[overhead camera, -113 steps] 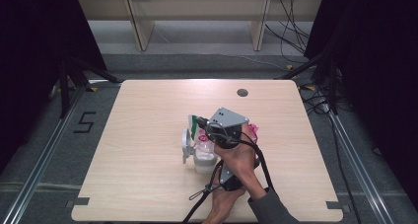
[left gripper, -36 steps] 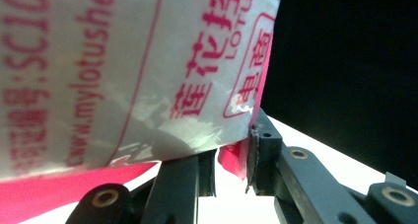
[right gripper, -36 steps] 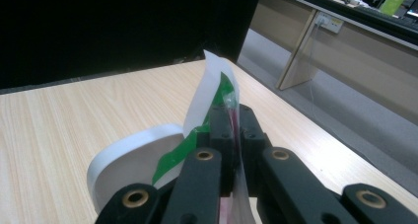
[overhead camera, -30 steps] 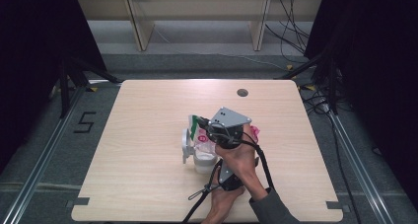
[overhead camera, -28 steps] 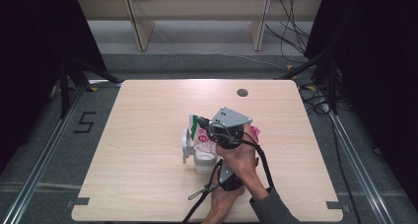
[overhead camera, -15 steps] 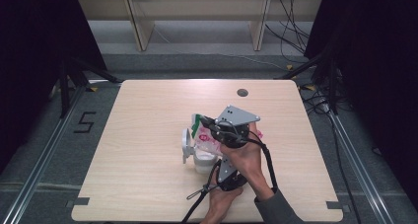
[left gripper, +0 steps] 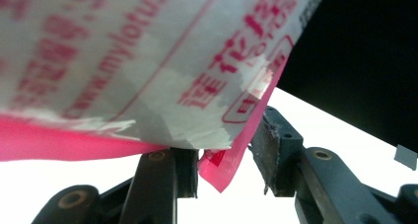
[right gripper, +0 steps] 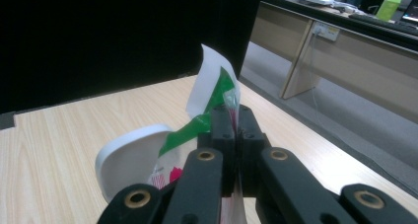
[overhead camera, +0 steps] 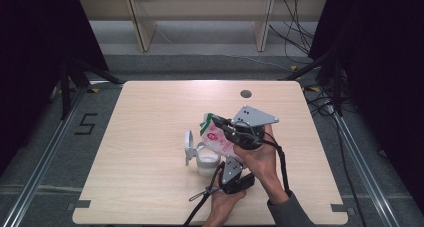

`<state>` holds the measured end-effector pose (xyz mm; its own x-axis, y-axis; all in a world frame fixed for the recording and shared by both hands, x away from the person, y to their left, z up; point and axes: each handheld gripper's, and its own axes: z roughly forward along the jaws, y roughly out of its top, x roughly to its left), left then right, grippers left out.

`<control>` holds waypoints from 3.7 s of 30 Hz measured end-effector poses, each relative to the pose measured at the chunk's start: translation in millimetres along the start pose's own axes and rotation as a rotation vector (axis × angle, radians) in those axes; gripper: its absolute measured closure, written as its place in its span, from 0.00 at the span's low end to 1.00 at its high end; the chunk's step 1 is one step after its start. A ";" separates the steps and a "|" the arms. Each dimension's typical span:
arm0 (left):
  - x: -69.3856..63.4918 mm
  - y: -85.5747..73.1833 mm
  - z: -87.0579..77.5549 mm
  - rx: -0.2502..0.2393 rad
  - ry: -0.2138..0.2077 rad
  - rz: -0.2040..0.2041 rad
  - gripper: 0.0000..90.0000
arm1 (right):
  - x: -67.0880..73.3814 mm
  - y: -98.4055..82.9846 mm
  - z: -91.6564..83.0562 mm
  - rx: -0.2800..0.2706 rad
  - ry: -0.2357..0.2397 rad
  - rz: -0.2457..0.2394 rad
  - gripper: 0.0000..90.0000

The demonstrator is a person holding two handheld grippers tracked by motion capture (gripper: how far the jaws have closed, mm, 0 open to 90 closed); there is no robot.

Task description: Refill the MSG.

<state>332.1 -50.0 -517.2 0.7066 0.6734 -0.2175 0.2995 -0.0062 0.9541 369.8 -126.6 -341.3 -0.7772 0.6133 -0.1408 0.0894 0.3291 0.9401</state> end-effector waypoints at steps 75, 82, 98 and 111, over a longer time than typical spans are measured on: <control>-16.8 5.5 -55.3 0.094 -0.005 0.142 0.42 | -55.8 -76.1 -83.3 -0.066 -0.169 0.200 1.00; -12.1 0.7 -65.1 0.114 0.002 0.139 0.41 | -61.1 -81.0 -88.8 -0.058 -0.194 0.196 1.00; 0.2 -10.1 -86.9 0.158 0.009 0.153 0.31 | -68.7 -95.4 -92.6 -0.004 -0.256 0.208 1.00; 15.6 -1.4 -111.7 0.141 -0.006 0.128 0.30 | -75.6 -108.9 -89.7 0.023 -0.312 0.199 1.00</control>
<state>271.0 43.1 -498.9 0.7484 0.6559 -0.0980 0.2934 -0.1950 0.9359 362.9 -273.1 -405.2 -0.5160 0.8553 -0.0469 0.2368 0.1951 0.9518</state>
